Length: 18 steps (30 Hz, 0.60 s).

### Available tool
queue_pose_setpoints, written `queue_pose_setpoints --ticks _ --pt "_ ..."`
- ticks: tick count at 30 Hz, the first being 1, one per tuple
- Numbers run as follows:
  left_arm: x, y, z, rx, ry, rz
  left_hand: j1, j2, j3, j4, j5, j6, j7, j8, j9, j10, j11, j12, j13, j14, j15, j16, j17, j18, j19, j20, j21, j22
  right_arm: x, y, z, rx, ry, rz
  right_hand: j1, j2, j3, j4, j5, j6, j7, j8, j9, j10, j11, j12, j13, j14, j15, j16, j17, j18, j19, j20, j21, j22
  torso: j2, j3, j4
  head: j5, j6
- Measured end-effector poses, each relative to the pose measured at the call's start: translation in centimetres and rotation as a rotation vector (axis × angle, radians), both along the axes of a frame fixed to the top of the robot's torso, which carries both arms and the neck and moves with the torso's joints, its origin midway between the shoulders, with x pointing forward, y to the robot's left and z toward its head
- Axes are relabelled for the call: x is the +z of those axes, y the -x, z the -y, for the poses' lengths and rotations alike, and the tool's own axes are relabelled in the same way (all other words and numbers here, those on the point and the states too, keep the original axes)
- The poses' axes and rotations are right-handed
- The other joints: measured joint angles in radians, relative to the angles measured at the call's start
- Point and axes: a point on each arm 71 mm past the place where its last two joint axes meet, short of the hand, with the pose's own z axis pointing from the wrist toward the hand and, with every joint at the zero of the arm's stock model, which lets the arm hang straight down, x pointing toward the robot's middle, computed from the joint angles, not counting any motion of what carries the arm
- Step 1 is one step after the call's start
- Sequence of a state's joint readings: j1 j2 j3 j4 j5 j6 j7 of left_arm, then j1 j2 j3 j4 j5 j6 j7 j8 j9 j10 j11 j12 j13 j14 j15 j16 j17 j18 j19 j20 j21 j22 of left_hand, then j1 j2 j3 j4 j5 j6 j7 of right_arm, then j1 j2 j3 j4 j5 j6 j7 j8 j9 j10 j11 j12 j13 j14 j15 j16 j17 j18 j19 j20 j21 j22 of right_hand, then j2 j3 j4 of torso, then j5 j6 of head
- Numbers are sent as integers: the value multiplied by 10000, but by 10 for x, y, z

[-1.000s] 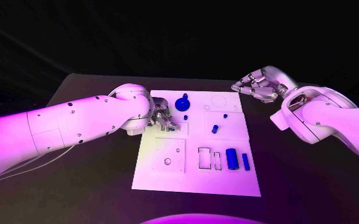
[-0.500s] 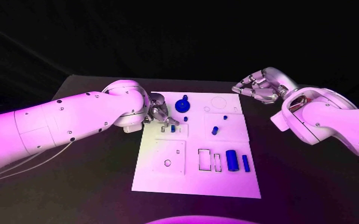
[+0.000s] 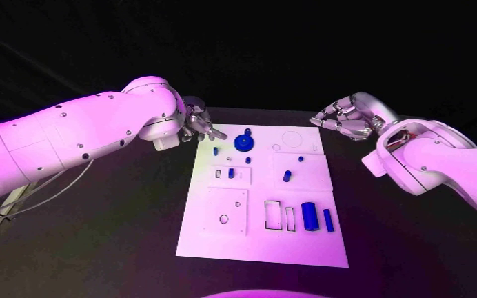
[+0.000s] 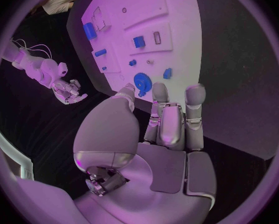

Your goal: Assemble the parts on the task board

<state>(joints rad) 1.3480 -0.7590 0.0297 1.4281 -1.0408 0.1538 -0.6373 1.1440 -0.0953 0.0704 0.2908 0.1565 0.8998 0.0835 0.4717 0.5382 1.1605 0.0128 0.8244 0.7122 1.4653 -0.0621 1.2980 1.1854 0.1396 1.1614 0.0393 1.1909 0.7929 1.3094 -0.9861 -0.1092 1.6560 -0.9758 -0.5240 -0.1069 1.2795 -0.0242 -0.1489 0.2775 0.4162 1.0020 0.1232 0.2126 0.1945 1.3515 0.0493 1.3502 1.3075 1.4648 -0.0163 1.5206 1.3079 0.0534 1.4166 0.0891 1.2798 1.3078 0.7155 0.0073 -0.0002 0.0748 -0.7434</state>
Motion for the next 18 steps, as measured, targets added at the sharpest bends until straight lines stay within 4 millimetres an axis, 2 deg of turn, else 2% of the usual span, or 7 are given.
queue_pose_setpoints --ticks 7,10,18 --pt "0 -15 -3 274 -167 -47 220 219 -54 -1 0 0 0 -42 -194 -178 35 -72 -141 24 50 -87 -144 0 -89 127 -175 -234 0 0 -1 12 -1 -3 0 0 0 0 0 0 0 0 -2 0 0 0 0 0 0 0 -1 0 0 0 0 -1 9 -7 7 38 20" --pt "-4 -21 -3 287 -385 -171 217 217 -122 10 0 -35 35 -42 -242 -266 52 -113 -174 -11 84 -149 -229 0 -142 180 -232 -325 0 0 -2 22 -4 -4 0 0 0 0 0 0 0 0 5 0 0 0 0 0 0 0 -1 0 0 0 0 -1 9 -7 6 47 5" --pt "-18 -27 3 70 -957 -576 217 217 -179 12 0 -35 35 -42 -281 -267 53 -114 -187 -11 84 -154 -264 0 -179 143 -232 -375 0 0 -3 50 -11 -5 0 0 0 0 0 0 0 0 7 0 0 0 0 0 0 0 -2 0 0 0 0 -2 15 -19 -4 56 -12"
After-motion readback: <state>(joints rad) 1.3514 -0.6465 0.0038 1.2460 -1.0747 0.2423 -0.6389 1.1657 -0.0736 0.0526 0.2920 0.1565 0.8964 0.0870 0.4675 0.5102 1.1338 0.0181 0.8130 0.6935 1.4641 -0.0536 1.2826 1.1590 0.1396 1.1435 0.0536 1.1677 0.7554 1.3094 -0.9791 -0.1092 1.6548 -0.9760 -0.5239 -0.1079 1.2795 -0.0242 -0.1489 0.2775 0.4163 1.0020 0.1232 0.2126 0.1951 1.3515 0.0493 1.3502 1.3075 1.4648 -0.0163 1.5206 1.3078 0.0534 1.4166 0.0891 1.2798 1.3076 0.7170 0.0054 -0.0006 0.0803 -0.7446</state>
